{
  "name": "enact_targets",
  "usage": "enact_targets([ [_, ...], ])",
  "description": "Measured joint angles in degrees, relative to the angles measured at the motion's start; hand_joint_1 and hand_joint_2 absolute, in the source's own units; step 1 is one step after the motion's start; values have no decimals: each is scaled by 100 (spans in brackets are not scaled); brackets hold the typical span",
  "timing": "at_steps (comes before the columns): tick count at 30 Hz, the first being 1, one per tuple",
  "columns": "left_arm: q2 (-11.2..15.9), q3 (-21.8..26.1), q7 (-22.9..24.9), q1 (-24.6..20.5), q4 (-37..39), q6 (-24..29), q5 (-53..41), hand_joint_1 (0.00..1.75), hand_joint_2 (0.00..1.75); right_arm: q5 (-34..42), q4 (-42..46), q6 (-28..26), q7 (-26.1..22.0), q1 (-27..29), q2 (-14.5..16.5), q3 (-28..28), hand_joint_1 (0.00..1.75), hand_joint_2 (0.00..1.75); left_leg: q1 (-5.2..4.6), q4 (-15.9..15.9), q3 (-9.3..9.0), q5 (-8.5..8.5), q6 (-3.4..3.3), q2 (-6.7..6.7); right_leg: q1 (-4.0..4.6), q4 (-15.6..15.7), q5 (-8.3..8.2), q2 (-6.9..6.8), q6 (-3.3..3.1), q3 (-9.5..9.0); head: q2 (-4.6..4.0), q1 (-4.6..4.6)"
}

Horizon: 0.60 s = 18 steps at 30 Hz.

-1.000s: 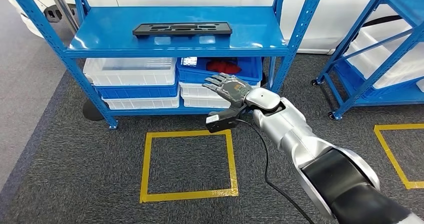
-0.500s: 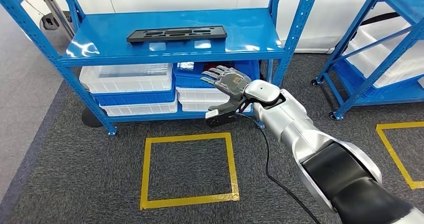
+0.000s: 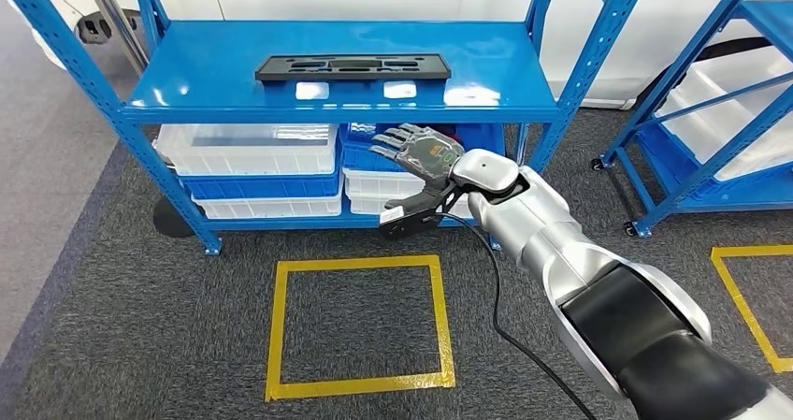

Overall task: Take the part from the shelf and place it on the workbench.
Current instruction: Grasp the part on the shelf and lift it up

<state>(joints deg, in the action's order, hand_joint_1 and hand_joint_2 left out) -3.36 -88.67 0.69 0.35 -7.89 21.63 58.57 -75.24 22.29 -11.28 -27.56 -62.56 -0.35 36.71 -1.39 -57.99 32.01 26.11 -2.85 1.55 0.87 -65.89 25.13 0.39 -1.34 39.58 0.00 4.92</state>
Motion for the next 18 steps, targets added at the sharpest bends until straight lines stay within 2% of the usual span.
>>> enact_targets([
  [1,-13,0,6,0,0,1,2,0,0,22,-1,2,1,-14,1,19,0,0,-6,9,-47,36,4,-3,49,363,-214,2,-84,-96,0,1],
  [2,-23,0,11,1,1,3,8,0,0,40,-2,4,1,-30,1,42,0,0,1,26,-67,60,17,-5,95,629,-339,7,-134,-168,0,2],
  [4,-27,0,15,1,5,9,24,0,0,62,-2,8,3,-50,1,79,0,0,20,31,-99,57,62,-6,128,869,-341,22,-155,-230,0,2],
  [6,-17,0,14,1,13,15,33,0,0,82,-1,5,8,-57,-2,101,0,0,6,-53,-108,74,113,-2,81,977,-325,24,-146,-361,0,1],
  [7,-14,0,14,0,15,15,34,0,0,92,-1,4,10,-68,2,115,0,0,3,-194,-49,123,147,0,41,1002,-295,20,-148,-433,0,1],
  [8,-9,0,13,-3,17,16,36,0,0,102,-1,4,12,-80,11,133,0,0,10,-452,90,216,190,0,7,1019,-277,19,-139,-505,0,1],
  [11,1,0,-12,-29,19,16,41,0,0,113,-3,4,12,-80,42,192,0,0,80,-1450,763,540,343,-2,-63,1017,-160,33,-96,-653,0,0],
  [12,7,0,-28,-35,20,16,42,0,0,113,-3,4,11,-66,44,205,0,0,93,-1563,898,539,387,-2,-92,1011,-108,37,-69,-713,0,0],
  [13,13,0,-42,-37,20,15,43,0,0,113,-4,4,11,-56,44,214,0,0,104,-1468,926,429,427,-4,-124,999,-52,39,-38,-777,0,0],
  [14,19,0,-50,-34,21,15,43,0,0,113,-3,4,10,-50,44,220,0,0,122,-1171,857,194,474,-9,-159,981,12,41,-3,-846,0,0],
  [15,24,0,-49,-27,21,13,43,0,0,113,-3,4,10,-51,45,222,0,0,150,-766,742,-114,522,-24,-181,956,82,43,37,-903,0,0],
  [16,28,0,-46,-21,21,8,42,0,0,113,-3,5,10,-54,45,224,0,0,165,-394,635,-311,537,-37,-196,916,149,47,78,-942,0,0],
  [17,30,0,-43,-15,21,5,43,0,0,114,-3,6,11,-61,46,226,0,0,175,-135,556,-443,494,-46,-195,883,210,51,118,-949,0,1],
  [18,30,0,-40,-13,21,2,45,0,0,116,-3,7,11,-67,45,229,0,0,174,-15,527,-475,420,-46,-184,859,257,55,156,-944,0,1],
])
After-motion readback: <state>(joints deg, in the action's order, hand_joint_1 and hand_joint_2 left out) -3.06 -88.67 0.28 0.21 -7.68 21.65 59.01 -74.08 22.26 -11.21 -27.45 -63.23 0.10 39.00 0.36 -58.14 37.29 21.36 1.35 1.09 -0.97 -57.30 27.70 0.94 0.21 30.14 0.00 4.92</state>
